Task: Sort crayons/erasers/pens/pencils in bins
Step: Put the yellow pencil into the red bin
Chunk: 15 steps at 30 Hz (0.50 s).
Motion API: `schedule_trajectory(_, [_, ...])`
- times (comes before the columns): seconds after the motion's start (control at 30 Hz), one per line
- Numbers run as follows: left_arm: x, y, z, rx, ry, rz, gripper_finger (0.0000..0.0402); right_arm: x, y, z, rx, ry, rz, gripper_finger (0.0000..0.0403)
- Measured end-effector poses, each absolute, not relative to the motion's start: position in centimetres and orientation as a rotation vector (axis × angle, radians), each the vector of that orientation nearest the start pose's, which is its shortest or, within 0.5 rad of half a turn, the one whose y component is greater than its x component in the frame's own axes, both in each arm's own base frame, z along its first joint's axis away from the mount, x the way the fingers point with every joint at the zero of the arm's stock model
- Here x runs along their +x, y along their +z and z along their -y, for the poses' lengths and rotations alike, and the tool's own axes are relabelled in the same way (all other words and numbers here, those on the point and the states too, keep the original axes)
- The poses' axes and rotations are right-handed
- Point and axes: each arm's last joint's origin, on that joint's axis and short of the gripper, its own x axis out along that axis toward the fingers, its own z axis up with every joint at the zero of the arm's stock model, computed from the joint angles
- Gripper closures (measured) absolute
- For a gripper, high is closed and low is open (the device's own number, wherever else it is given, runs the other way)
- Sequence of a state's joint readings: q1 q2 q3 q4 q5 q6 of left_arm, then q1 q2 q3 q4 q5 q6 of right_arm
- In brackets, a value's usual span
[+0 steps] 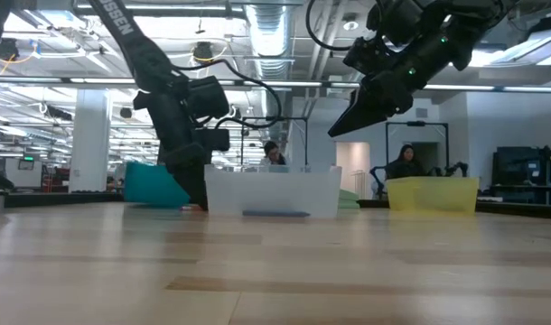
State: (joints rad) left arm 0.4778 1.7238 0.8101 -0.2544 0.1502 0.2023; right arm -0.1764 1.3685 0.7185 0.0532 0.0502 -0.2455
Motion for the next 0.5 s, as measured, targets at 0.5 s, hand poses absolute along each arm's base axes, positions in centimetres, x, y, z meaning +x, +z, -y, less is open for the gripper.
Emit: schedule_trajectory(0.5, [27.1, 13.4, -13.5, -0.162, 0.126, -1.209, 0.0394, 27.4, 20.7, 5.0, -0.202, -0.144, -0.622, 0.0280])
